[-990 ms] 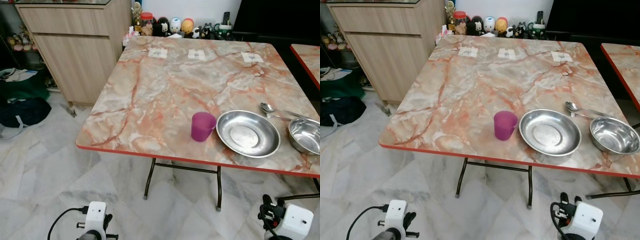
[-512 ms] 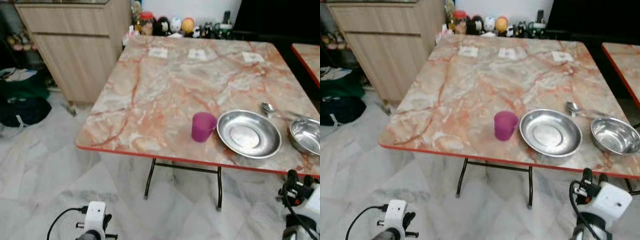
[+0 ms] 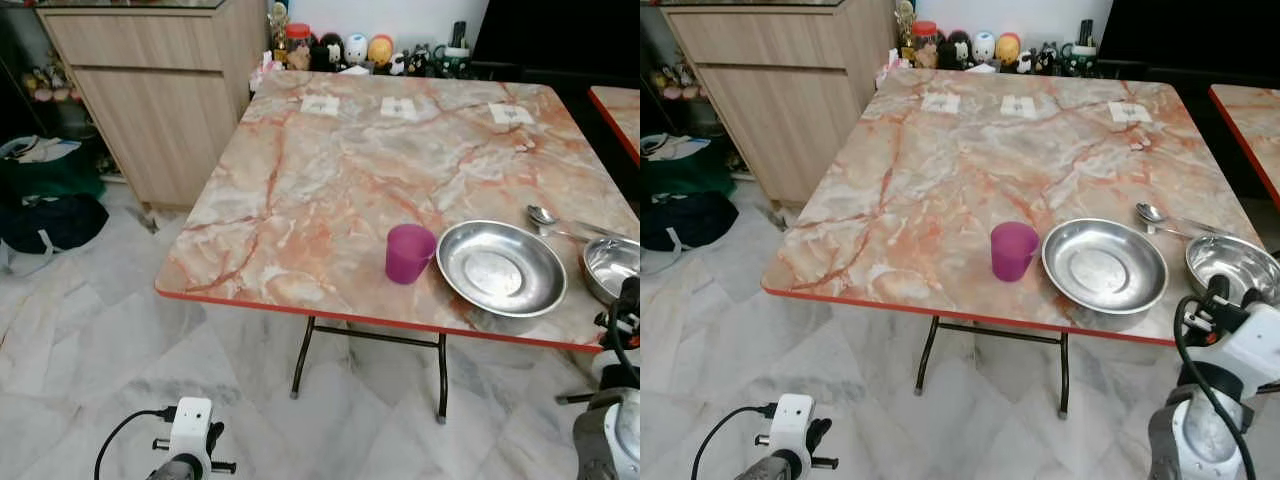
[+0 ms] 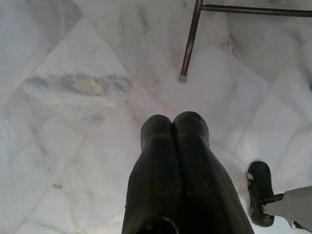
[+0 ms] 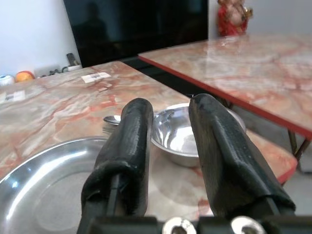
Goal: Setting the table
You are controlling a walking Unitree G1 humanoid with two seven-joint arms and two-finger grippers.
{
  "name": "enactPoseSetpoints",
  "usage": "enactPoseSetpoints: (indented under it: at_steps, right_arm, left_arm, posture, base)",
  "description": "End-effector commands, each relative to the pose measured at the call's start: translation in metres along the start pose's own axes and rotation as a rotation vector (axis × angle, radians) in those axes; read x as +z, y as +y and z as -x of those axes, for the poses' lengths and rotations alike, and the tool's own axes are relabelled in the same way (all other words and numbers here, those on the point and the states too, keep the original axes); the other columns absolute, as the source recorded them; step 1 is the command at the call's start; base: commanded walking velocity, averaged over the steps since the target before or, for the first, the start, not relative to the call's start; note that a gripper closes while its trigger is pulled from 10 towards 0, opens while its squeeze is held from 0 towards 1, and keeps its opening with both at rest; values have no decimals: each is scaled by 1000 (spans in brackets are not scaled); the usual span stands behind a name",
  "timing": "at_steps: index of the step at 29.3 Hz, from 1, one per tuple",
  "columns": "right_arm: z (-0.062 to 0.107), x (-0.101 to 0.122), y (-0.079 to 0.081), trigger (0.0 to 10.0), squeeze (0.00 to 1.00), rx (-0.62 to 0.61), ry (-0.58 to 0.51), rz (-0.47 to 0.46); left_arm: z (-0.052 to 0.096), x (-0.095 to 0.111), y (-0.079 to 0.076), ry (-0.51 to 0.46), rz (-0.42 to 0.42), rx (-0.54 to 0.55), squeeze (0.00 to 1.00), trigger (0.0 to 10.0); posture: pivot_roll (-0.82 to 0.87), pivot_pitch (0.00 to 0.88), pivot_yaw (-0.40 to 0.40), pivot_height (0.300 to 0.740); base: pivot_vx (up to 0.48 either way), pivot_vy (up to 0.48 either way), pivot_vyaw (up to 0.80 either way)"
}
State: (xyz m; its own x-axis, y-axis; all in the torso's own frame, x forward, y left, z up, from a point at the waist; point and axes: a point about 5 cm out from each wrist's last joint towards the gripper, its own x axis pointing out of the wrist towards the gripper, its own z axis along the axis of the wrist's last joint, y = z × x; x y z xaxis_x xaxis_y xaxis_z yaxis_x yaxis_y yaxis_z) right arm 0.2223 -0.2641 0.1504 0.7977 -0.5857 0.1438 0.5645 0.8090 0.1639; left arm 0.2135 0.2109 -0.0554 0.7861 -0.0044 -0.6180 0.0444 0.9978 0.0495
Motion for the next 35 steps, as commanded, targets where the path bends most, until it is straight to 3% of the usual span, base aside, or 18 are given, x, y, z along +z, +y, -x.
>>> enactPoseSetpoints:
  at_steps: [1, 2, 3, 5, 6, 11, 15, 16, 17, 18, 19, 21, 22, 25, 28, 33, 34, 35]
  right_arm:
    - [-4, 1, -4, 10000, 0, -31, 8, -17]
    - [-4, 1, -4, 10000, 0, -31, 8, -17]
    - [-15, -1, 3, 10000, 0, -51, 37, -119]
    - [-15, -1, 3, 10000, 0, -51, 37, -119]
    - [-25, -9, 14, 10000, 1000, -46, 115, -232]
    - [-37, -18, 28, 10000, 1000, -8, 191, -292]
    - [-43, -20, 28, 10000, 1000, 34, 209, -228]
    - [-44, -20, 28, 10000, 255, 67, 204, -175]
    - [-44, -20, 28, 10000, 255, 67, 204, -175]
    - [-44, -17, 32, 10000, 0, 134, 172, -92]
    - [-44, -12, 38, 10000, 0, 214, 132, -33]
    - [-45, -7, 43, 10000, 0, 281, 98, -17]
    - [-45, -7, 43, 10000, 0, 281, 98, -17]
    - [-58, 28, 58, 10000, 0, 469, -56, -44]
    - [-65, 47, 74, 10000, 0, 610, -119, -60]
    - [-47, 49, 121, 10000, 0, 880, -127, -97]
    - [-47, 49, 121, 10000, 0, 880, -127, -97]
    - [-37, 49, 137, 10000, 0, 951, -120, -133]
  left_arm:
    - [2, -5, 1, 24, 7, 6, 0, 10000]
    - [2, -5, 1, 24, 7, 6, 0, 10000]
    - [1, -4, 0, 23, 5, 4, 0, 10000]
    - [1, -4, 0, 23, 5, 4, 0, 10000]
    - [0, -3, -1, 20, 4, 2, 0, 10000]
    - [0, -2, -1, 18, 6, 3, 0, 10000]
    - [0, -3, 0, 19, 6, 7, 0, 10000]
    - [0, -3, 1, 21, 5, 8, 0, 10000]
    - [0, -3, 1, 21, 5, 8, 0, 10000]
    - [1, -3, 1, 21, 5, 8, 0, 10000]
    - [1, -3, 1, 21, 4, 7, 0, 10000]
    - [0, -3, 1, 20, 5, 7, 0, 10000]
    - [0, -3, 1, 20, 5, 7, 0, 10000]
    - [-1, 0, 1, 13, 6, 8, 0, 10000]
    - [-1, 1, 1, 11, 6, 9, 0, 10000]
    - [-2, 3, 1, 8, 8, 9, 0, 10000]
    - [-2, 3, 1, 8, 8, 9, 0, 10000]
    - [-2, 3, 1, 7, 9, 11, 0, 10000]
  posture:
    - [-66, 59, -10, 740]
    - [-66, 59, -10, 740]
    - [-67, 56, -7, 740]
    - [-67, 56, -7, 740]
    - [-64, 56, -4, 740]
    - [-58, 57, -2, 740]
    - [-60, 58, -1, 740]
    - [-61, 59, 2, 740]
    - [-61, 59, 2, 740]
    - [-61, 59, 2, 740]
    - [-59, 59, 3, 740]
    - [-59, 58, 4, 740]
    - [-59, 58, 4, 740]
    - [-61, 55, 6, 740]
    - [-63, 52, 6, 740]
    - [-57, 50, 6, 740]
    - [-57, 50, 6, 740]
    - [-57, 50, 6, 740]
  base:
    - [0, 0, 0]
    - [0, 0, 0]
    - [0, 0, 0]
    - [0, 0, 0]
    - [0, 0, 0]
    - [0, 0, 0]
    - [0, 0, 0]
    - [0, 0, 0]
    - [0, 0, 0]
    - [0, 0, 0]
    - [0, 0, 0]
    - [0, 0, 0]
    - [0, 0, 0]
    - [0, 0, 0]
    - [0, 0, 0]
    - [0, 0, 0]
    - [0, 0, 0]
    - [0, 0, 0]
